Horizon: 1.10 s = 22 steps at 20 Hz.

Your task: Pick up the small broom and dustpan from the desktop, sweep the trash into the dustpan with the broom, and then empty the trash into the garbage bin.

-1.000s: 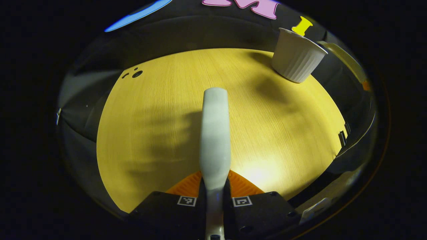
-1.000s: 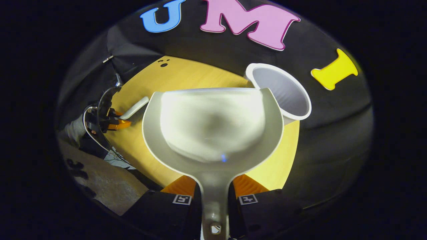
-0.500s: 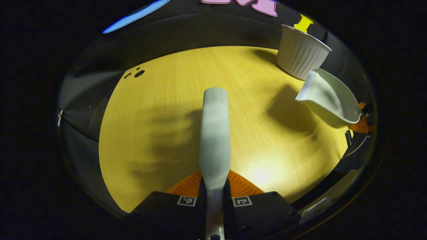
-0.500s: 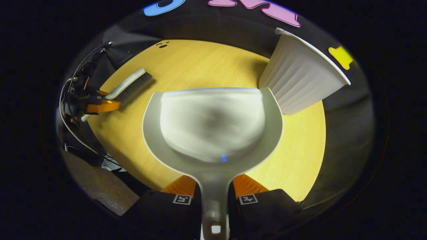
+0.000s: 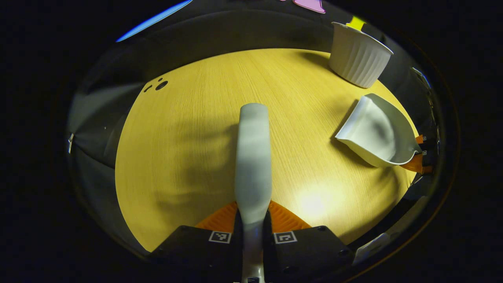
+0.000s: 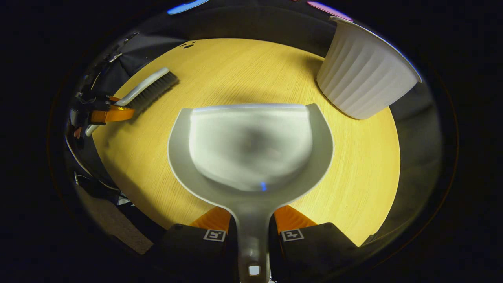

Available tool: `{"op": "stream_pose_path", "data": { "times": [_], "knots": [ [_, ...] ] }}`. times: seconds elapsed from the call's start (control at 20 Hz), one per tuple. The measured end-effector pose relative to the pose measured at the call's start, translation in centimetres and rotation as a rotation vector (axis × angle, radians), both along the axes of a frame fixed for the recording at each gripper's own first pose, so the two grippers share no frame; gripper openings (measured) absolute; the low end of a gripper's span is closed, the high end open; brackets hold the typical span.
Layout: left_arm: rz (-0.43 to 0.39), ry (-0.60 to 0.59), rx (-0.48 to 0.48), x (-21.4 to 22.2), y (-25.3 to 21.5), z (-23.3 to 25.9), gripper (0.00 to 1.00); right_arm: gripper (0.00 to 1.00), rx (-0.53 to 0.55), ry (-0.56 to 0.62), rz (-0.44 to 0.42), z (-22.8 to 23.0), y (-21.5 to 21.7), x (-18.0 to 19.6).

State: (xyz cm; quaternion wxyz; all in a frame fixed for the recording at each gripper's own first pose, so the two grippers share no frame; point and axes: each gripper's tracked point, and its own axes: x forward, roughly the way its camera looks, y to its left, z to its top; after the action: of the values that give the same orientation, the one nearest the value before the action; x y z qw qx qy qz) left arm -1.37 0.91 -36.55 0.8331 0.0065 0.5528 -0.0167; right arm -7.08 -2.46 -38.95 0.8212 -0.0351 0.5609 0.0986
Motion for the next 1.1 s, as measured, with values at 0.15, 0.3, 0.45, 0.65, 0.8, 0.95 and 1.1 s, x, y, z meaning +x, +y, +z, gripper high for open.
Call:
{"op": "stream_pose_path", "data": {
  "times": [0.15,0.3,0.45,0.65,0.8,0.95,1.1],
  "knots": [
    [0.008,0.013,0.011,0.2,0.1,-0.6,0.24,0.36,-0.002,0.010,-0.001,-0.8,0.3,0.0],
    [0.017,0.012,0.018,0.2,0.1,-0.7,0.26,0.40,0.019,0.010,-0.019,-1.3,0.5,-0.1],
    [0.019,0.023,0.019,0.1,0.1,-0.7,0.27,0.41,0.031,0.018,-0.028,-1.5,0.6,-0.5],
    [0.016,0.014,0.032,0.2,0.4,-0.4,0.30,0.35,0.040,0.020,-0.029,-1.4,0.9,-0.8],
    [0.005,-0.001,0.047,-0.3,0.8,0.4,0.34,0.39,0.052,0.015,-0.040,-0.5,0.9,-0.8],
    [0.009,-0.027,0.045,-0.8,0.9,1.3,0.36,0.46,0.055,-0.009,-0.044,1.6,0.6,-1.3],
    [0.021,-0.076,0.033,-1.5,0.8,3.1,0.43,0.47,0.075,-0.057,-0.064,4.4,0.4,-1.7]
  ]
}}
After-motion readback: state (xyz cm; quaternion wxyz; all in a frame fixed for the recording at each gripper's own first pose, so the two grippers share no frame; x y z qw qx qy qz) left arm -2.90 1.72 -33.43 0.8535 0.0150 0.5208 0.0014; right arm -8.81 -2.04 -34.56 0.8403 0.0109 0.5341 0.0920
